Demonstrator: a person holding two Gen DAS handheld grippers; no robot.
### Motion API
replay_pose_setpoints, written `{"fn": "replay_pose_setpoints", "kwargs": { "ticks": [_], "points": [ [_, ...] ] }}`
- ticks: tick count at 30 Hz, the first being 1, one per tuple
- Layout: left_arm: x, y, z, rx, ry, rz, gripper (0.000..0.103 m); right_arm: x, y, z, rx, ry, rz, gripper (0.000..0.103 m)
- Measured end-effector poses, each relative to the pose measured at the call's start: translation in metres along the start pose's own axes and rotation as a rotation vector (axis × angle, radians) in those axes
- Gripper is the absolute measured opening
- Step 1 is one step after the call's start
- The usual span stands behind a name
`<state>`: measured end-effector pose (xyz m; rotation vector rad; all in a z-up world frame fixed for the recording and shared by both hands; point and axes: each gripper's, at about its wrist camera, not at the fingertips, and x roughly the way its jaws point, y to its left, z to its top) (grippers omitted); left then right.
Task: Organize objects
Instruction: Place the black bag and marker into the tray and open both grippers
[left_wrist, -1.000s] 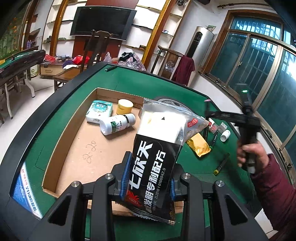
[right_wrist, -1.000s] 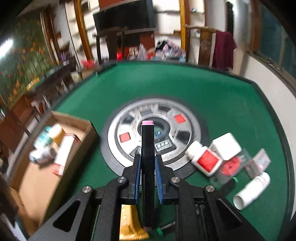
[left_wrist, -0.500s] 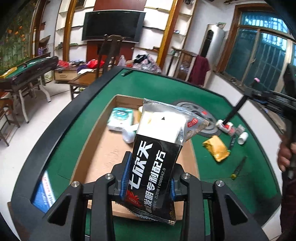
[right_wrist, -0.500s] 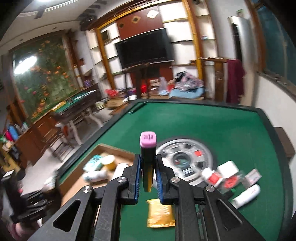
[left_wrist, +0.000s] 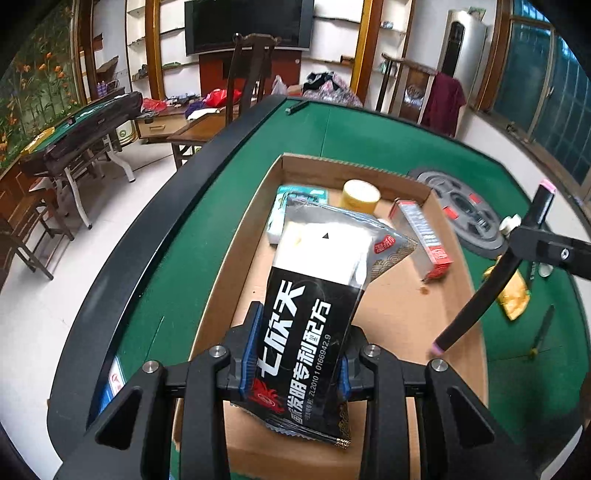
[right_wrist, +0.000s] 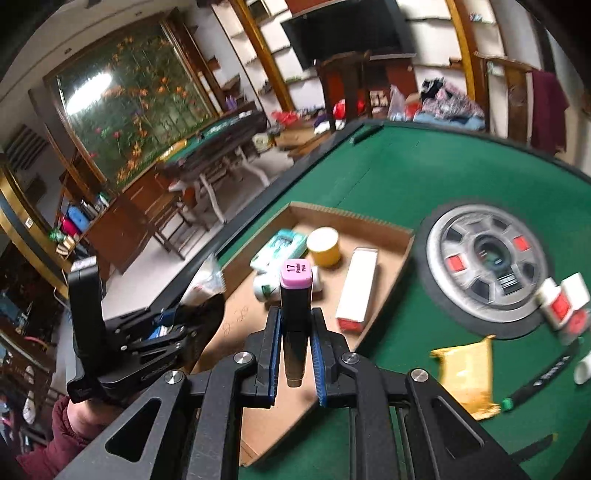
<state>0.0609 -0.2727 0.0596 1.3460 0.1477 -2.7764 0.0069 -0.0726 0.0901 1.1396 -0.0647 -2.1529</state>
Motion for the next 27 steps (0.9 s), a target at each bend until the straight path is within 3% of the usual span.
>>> {"fn": "replay_pose_setpoints", "kwargs": {
  "ticks": [8,16,27],
  "points": [
    [0.025,0.001,0.004,0.008,0.047,0.015,0.033,0.049,-0.007,0.022,0.039,0.055,-0.049,0.017],
    [0.033,0.004,0.004,-0.008,0.045,-0.009,0.034,0.085,-0.027,0.035,0.087,0.109,-0.119,0.017],
    [0.043,0.012,0.006,-0.057,0.047,-0.024,0.039,0.101,-0.032,0.039,0.096,0.137,-0.177,0.017]
  ]
}}
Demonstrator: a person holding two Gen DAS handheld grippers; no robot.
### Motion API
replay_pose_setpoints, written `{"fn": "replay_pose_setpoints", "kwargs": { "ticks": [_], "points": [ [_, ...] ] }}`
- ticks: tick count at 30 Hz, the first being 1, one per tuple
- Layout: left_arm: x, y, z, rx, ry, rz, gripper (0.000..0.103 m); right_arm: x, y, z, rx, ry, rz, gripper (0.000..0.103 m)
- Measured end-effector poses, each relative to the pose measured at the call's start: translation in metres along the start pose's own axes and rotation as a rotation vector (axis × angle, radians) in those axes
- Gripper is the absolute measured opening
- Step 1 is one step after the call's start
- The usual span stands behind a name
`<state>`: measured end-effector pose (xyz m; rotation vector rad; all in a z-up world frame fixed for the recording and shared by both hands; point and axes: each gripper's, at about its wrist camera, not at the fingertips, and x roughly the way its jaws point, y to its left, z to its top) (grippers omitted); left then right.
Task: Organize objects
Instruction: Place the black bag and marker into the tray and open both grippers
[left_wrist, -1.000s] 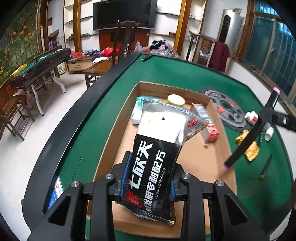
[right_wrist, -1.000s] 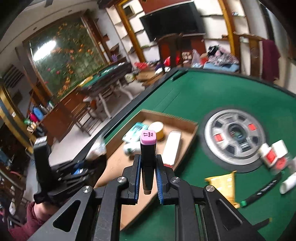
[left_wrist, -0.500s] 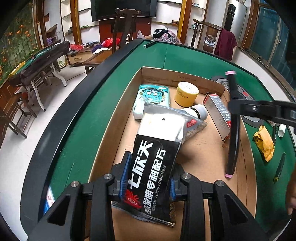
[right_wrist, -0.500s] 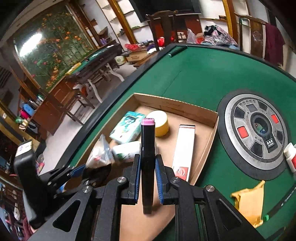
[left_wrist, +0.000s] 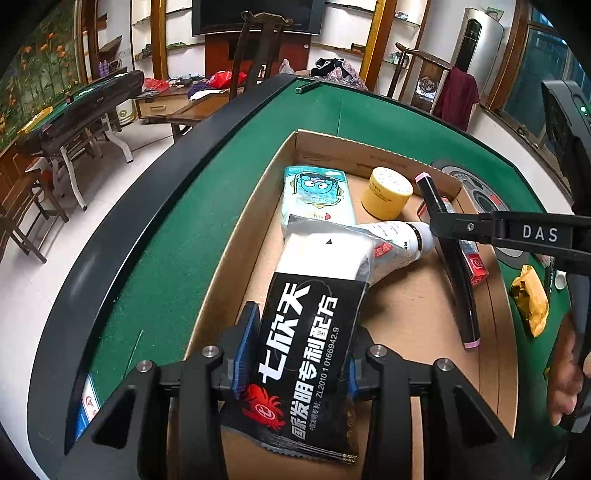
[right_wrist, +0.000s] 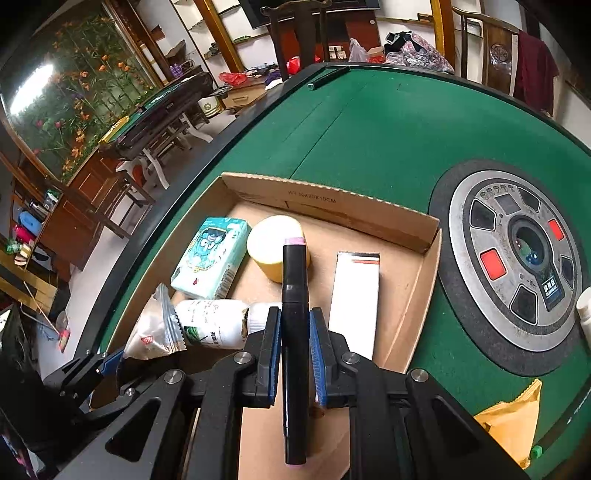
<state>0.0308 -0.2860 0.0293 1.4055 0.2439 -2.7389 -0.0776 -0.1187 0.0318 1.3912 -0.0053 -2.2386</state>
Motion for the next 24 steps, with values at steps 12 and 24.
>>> {"fn": "replay_pose_setpoints", "kwargs": {
  "ticks": [12,24],
  "points": [
    [-0.007,0.000,0.001,-0.049,-0.018,-0.072,0.070,0.008,-0.007,0.007,0.032,0.012,-0.061,0.017],
    [-0.079,0.000,0.000,-0.106,-0.183,-0.115,0.084,-0.077,-0.028,-0.010,0.053,-0.172,-0.026,0.079]
  ]
}}
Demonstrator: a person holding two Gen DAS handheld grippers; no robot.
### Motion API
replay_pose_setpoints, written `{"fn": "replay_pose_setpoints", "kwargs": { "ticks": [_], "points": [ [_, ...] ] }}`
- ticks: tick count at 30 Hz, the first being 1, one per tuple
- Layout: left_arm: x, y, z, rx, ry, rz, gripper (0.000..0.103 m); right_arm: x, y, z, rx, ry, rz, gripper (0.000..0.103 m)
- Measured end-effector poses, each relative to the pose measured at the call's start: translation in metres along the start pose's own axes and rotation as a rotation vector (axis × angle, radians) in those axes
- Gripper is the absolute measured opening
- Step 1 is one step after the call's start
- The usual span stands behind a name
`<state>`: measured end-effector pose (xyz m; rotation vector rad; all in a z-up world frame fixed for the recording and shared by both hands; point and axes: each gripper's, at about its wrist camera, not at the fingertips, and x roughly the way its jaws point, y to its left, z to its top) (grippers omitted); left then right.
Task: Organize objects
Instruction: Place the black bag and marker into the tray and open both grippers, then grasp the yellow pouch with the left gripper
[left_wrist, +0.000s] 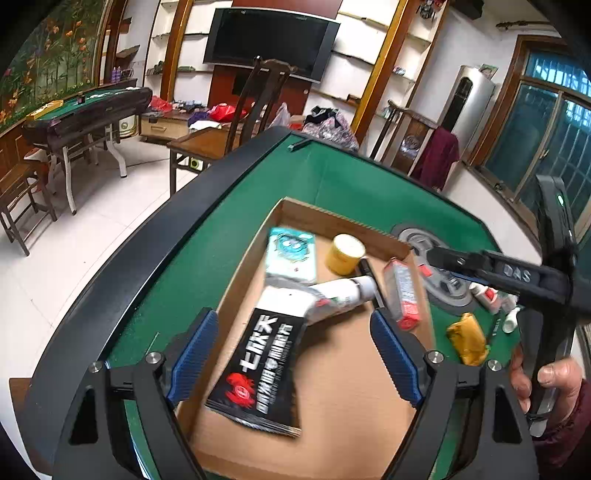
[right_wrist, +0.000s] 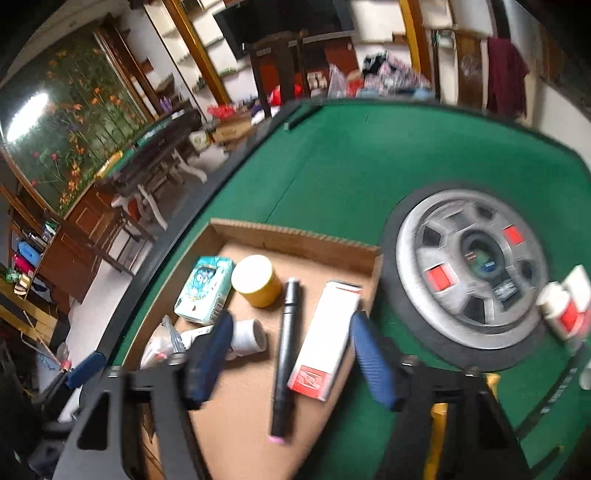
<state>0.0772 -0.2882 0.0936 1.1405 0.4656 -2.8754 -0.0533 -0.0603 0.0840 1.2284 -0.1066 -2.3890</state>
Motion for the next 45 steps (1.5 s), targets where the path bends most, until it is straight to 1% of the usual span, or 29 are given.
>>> {"fn": "replay_pose_setpoints", "kwargs": {
  "ticks": [2,4,6,8,11,13,16,18,19,22,25,26,27,29,31,32,33,36,38,39,41,43,44,45],
  "points": [
    [-0.006,-0.006,0.002,0.009,-0.001,-0.018,0.084,-0.019,-0.011,-0.007,-0.009,-0.030,-0.019,0.084],
    [-0.013,-0.019,0.000,0.029,0.000,-0.046,0.085,-0.041,-0.028,-0.016,-0.013,-0.064,-0.058,0.086],
    [-0.018,-0.037,-0.003,0.060,0.005,-0.086,0.086,-0.063,-0.049,-0.028,-0.007,-0.101,-0.105,0.088],
    [-0.018,-0.057,-0.005,0.095,0.018,-0.123,0.087,-0.088,-0.076,-0.042,0.018,-0.153,-0.170,0.091],
    [-0.009,-0.094,-0.013,0.150,0.068,-0.188,0.088,-0.111,-0.118,-0.057,0.089,-0.221,-0.259,0.094],
    [0.003,-0.123,-0.022,0.181,0.119,-0.219,0.088,-0.117,-0.148,-0.066,0.153,-0.244,-0.303,0.094],
    [0.021,-0.162,-0.040,0.228,0.176,-0.241,0.088,-0.120,-0.189,-0.081,0.257,-0.261,-0.319,0.094],
    [0.037,-0.185,-0.048,0.252,0.205,-0.219,0.088,-0.119,-0.209,-0.089,0.297,-0.265,-0.336,0.094],
    [0.041,-0.191,-0.051,0.249,0.214,-0.213,0.088,-0.118,-0.218,-0.093,0.313,-0.267,-0.339,0.094],
    [0.067,-0.205,-0.052,0.204,0.252,-0.158,0.088,-0.118,-0.236,-0.105,0.354,-0.279,-0.332,0.094],
    [0.090,-0.216,-0.053,0.163,0.275,-0.124,0.088,-0.117,-0.249,-0.108,0.406,-0.266,-0.278,0.094],
    [0.097,-0.220,-0.054,0.160,0.276,-0.099,0.088,-0.119,-0.252,-0.108,0.420,-0.274,-0.255,0.094],
    [0.104,-0.224,-0.055,0.158,0.277,-0.072,0.087,-0.122,-0.253,-0.108,0.428,-0.282,-0.244,0.094],
    [0.114,-0.229,-0.057,0.157,0.280,-0.046,0.087,-0.124,-0.254,-0.108,0.442,-0.284,-0.230,0.095],
    [0.125,-0.234,-0.059,0.168,0.284,-0.002,0.088,-0.122,-0.257,-0.110,0.466,-0.274,-0.193,0.095],
    [0.131,-0.237,-0.060,0.173,0.288,0.018,0.089,-0.121,-0.258,-0.110,0.477,-0.267,-0.180,0.095],
    [0.134,-0.239,-0.060,0.176,0.282,0.020,0.092,-0.120,-0.260,-0.111,0.486,-0.262,-0.171,0.095],
    [0.140,-0.248,-0.059,0.215,0.253,0.041,0.092,-0.117,-0.263,-0.113,0.509,-0.255,-0.147,0.095],
    [0.146,-0.253,-0.061,0.249,0.263,0.037,0.092,-0.117,-0.262,-0.113,0.511,-0.258,-0.144,0.095],
    [0.151,-0.256,-0.063,0.262,0.284,0.027,0.092,-0.117,-0.262,-0.113,0.509,-0.258,-0.145,0.095],
    [0.156,-0.263,-0.067,0.298,0.273,0.041,0.092,-0.115,-0.262,-0.113,0.505,-0.256,-0.148,0.095],
    [0.158,-0.267,-0.068,0.303,0.271,0.038,0.092,-0.114,-0.262,-0.113,0.504,-0.255,-0.151,0.095],
    [0.158,-0.268,-0.067,0.297,0.268,0.024,0.091,-0.114,-0.262,-0.114,0.503,-0.254,-0.155,0.095],
    [0.158,-0.269,-0.067,0.301,0.263,0.013,0.082,-0.113,-0.262,-0.114,0.503,-0.252,-0.162,0.095]
  ]
}}
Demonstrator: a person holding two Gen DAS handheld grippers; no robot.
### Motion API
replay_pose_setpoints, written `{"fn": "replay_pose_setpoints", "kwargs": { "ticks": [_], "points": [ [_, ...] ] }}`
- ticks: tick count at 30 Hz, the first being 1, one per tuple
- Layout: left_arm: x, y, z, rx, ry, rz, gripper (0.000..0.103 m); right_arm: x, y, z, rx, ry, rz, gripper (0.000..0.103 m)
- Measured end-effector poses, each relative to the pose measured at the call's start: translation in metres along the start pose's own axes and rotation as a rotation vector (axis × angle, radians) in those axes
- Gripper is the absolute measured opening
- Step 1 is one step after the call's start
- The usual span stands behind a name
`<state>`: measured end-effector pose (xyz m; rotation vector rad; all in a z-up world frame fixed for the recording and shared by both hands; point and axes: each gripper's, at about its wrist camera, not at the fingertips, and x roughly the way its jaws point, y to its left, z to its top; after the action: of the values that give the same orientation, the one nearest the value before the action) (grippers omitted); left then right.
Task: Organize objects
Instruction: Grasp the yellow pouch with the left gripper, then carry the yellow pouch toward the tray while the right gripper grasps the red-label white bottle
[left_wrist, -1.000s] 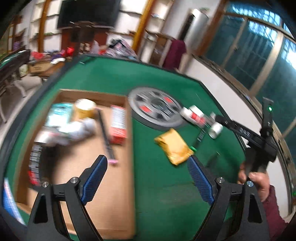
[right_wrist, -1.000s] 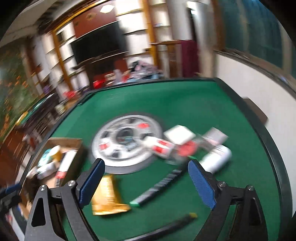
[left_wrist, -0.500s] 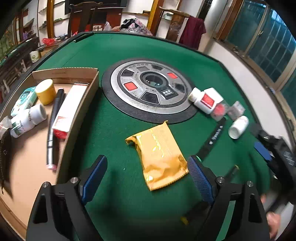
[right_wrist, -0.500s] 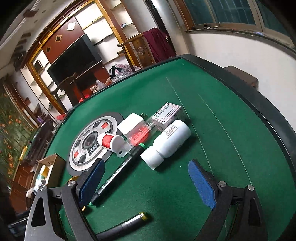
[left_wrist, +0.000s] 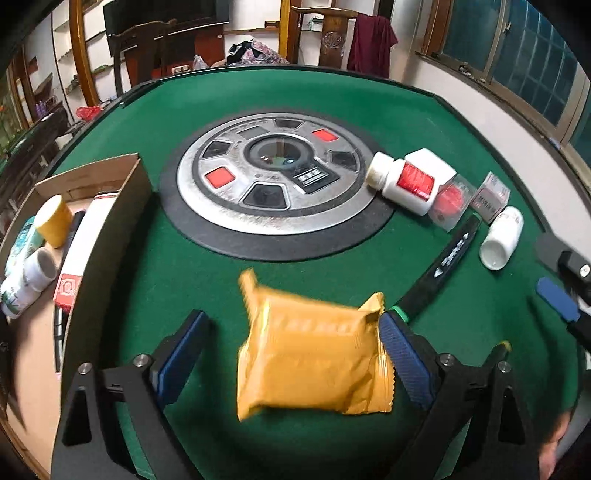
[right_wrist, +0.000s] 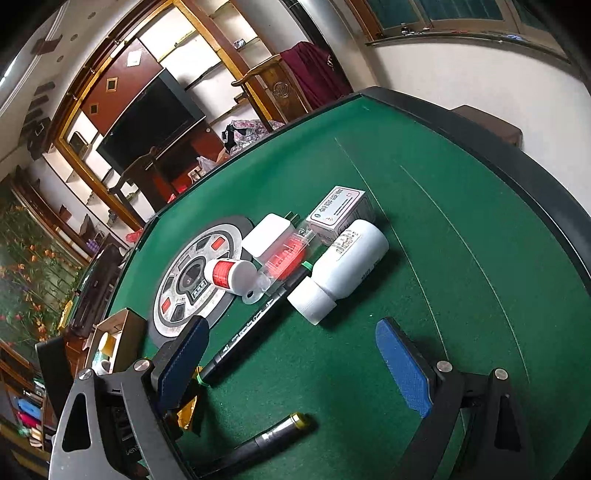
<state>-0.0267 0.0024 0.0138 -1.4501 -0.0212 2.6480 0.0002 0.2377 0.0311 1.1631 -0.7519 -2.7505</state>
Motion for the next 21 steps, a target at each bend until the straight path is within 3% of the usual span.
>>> {"fn": "replay_pose_setpoints", "kwargs": {
  "ticks": [1,2,7,13,18,21],
  "points": [
    [-0.001,-0.002,0.001,0.014,-0.013,-0.005,0.073,0.000,0.000,0.000,0.000,0.002,-0.004,0.095],
    [-0.003,-0.004,0.001,0.036,-0.026,-0.003,0.058,0.001,-0.001,0.000,0.001,0.004,-0.008,0.095],
    [-0.010,-0.005,-0.002,0.057,-0.026,-0.071,0.046,0.003,-0.001,0.000,-0.005,0.008,-0.023,0.095],
    [-0.044,0.014,-0.006,0.012,-0.057,-0.161,0.044,0.006,-0.001,-0.001,-0.033,0.013,-0.041,0.095],
    [-0.098,0.039,-0.020,-0.029,-0.146,-0.239,0.044,0.012,-0.005,-0.001,-0.028,0.031,-0.065,0.095],
    [-0.124,0.055,-0.030,-0.037,-0.207,-0.247,0.045,0.013,-0.008,-0.002,-0.016,0.041,-0.068,0.095]
  ]
}}
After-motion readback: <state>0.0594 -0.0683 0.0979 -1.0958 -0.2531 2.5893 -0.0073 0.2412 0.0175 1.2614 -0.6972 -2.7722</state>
